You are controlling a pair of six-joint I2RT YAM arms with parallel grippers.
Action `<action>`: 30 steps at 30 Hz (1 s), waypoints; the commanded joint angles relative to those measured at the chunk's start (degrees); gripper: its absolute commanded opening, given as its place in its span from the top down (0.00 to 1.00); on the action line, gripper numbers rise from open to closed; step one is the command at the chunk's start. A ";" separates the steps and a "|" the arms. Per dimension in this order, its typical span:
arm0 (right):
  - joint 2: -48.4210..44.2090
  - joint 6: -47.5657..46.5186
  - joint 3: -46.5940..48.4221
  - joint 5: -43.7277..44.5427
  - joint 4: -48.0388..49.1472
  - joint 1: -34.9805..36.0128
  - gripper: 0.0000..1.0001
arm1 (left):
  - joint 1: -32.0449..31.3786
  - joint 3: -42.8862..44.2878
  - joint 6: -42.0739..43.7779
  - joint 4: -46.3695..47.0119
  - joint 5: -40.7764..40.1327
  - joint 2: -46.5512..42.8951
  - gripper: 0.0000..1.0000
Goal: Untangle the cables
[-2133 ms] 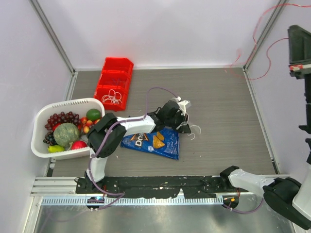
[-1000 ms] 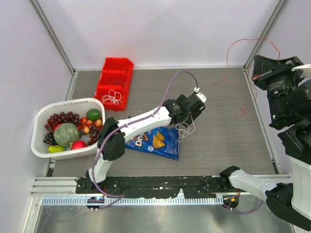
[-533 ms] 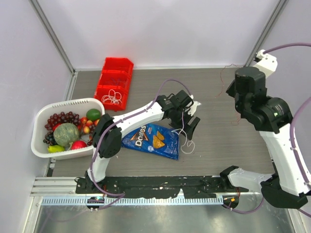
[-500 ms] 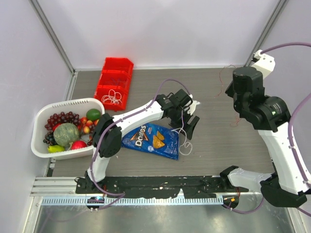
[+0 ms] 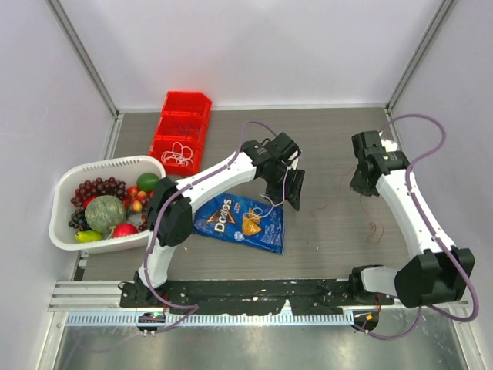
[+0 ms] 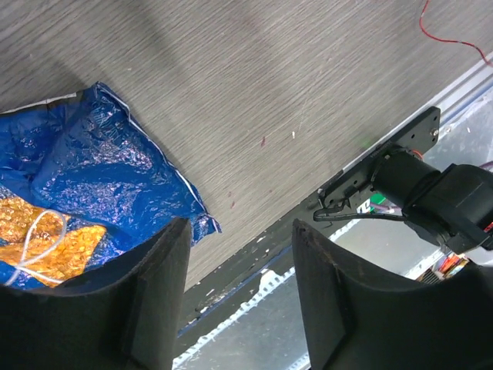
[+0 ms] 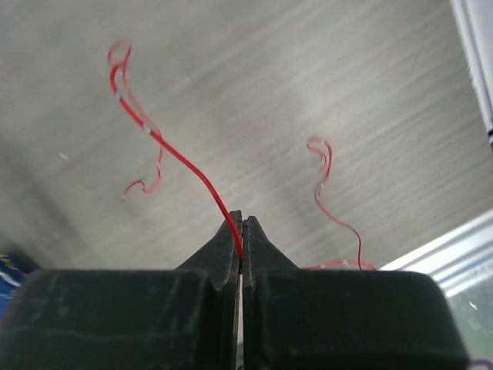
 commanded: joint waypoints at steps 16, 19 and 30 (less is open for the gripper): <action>-9.84 -11.61 -7.23 -35.45 15.18 4.62 0.31 | 3.75 1.32 -12.90 -1.64 -10.32 -8.70 0.63; -15.02 -8.36 -7.77 -39.49 22.47 8.86 0.34 | 4.38 0.61 -15.46 -0.93 -13.47 -10.28 0.63; -12.15 -2.38 -3.65 -46.36 40.68 18.00 0.58 | 4.46 1.05 -16.61 0.39 -8.84 -9.06 0.60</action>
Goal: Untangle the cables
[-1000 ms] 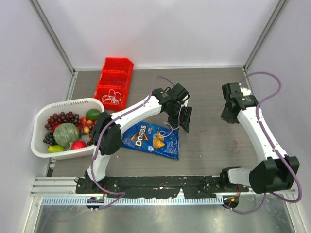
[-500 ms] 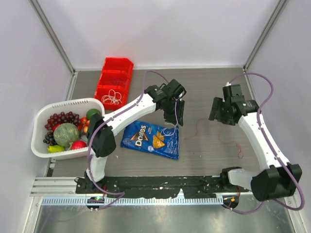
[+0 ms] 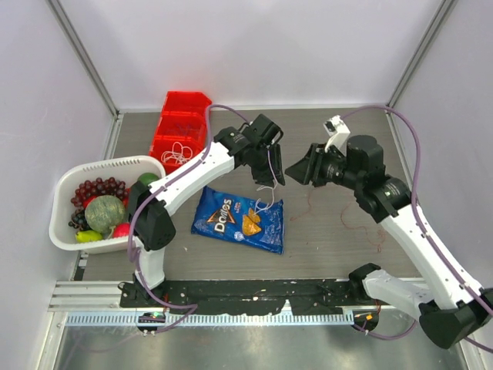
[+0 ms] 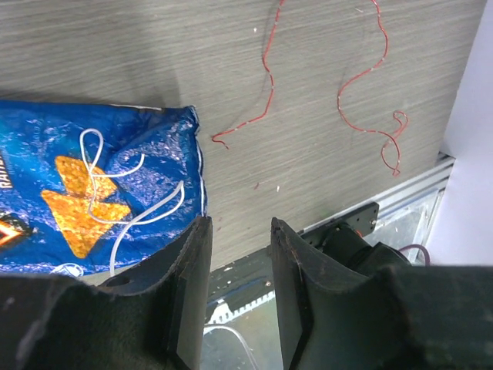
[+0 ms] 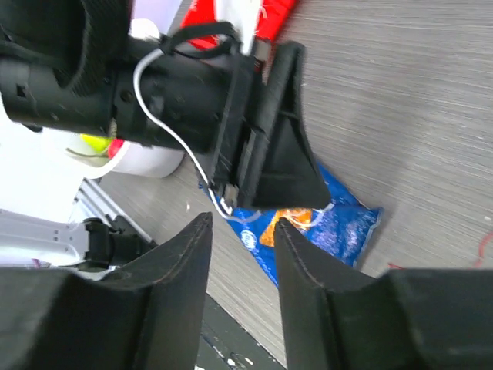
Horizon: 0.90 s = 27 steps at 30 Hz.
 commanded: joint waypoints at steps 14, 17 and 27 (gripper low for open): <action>6.10 -1.66 7.11 -1.24 10.03 5.74 0.59 | -0.30 -0.31 -0.56 4.90 10.79 -0.20 0.55; 6.02 -0.42 7.37 -0.88 11.61 5.83 0.59 | -0.30 -1.45 -0.65 5.69 10.97 -0.72 0.55; 8.74 2.30 9.04 -0.18 14.25 6.01 0.61 | -0.83 -1.63 -0.48 6.05 10.00 -0.90 0.55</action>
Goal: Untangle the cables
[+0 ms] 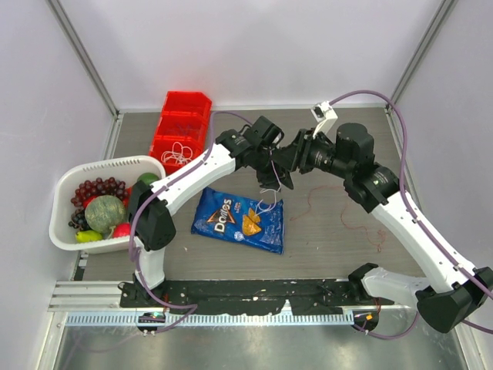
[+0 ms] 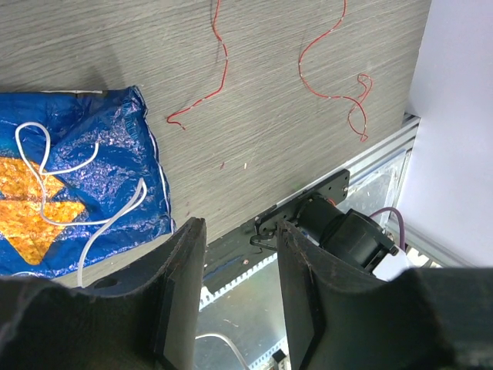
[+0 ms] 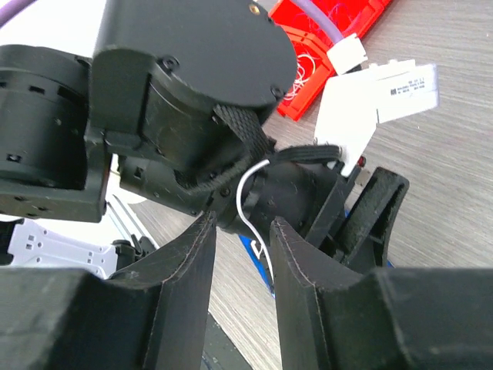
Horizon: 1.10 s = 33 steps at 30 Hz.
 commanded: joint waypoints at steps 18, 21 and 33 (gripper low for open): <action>1.73 2.57 2.63 1.08 4.73 1.91 0.99 | -0.98 -0.19 1.12 2.66 -1.41 -2.70 0.48; -0.02 2.22 2.90 6.78 1.31 1.91 0.99 | -0.37 -2.64 2.70 3.62 -1.68 -4.02 0.37; -9.25 3.80 7.89 25.16 -10.03 1.91 0.99 | 4.37 -24.88 7.71 16.80 -13.10 -20.71 0.16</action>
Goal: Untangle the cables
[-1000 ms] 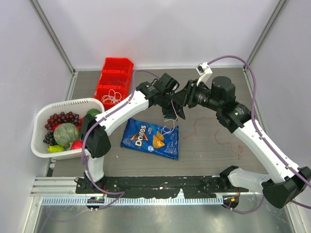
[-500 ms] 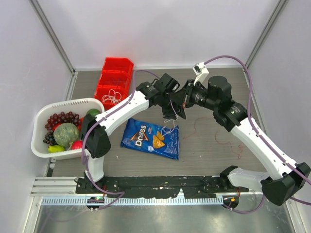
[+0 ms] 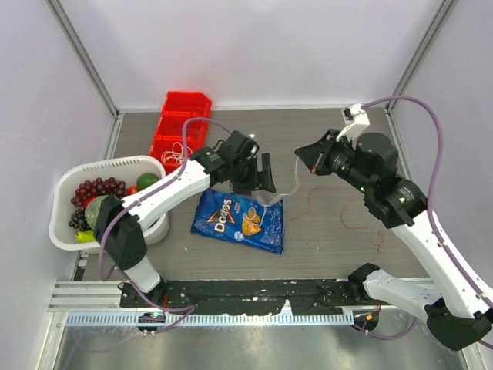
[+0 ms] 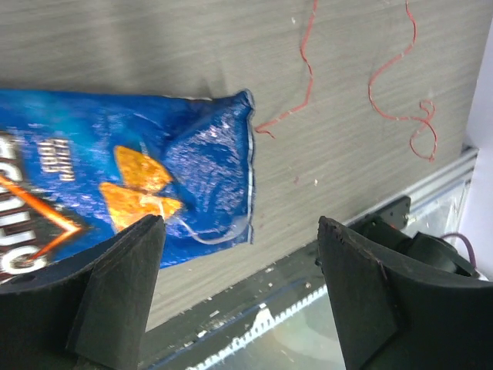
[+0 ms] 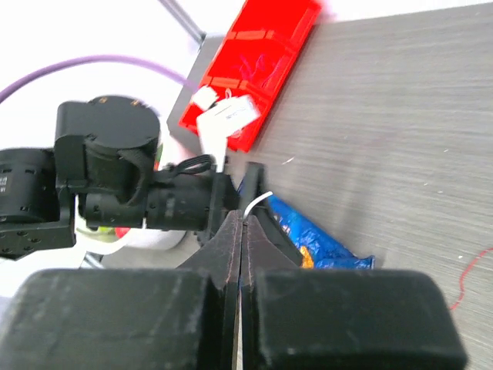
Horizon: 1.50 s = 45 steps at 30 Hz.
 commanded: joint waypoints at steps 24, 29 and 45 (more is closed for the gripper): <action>9.84 10.16 33.69 1.67 -4.48 0.27 0.99 | 3.47 -20.70 13.12 50.96 9.66 -27.67 0.38; 10.90 13.15 33.52 -1.59 -2.11 0.27 0.99 | 2.24 -22.54 10.29 57.99 13.44 -26.88 0.29; 10.99 16.32 32.99 -4.41 0.09 0.27 0.99 | -0.22 -16.92 12.31 59.40 15.55 -21.08 0.69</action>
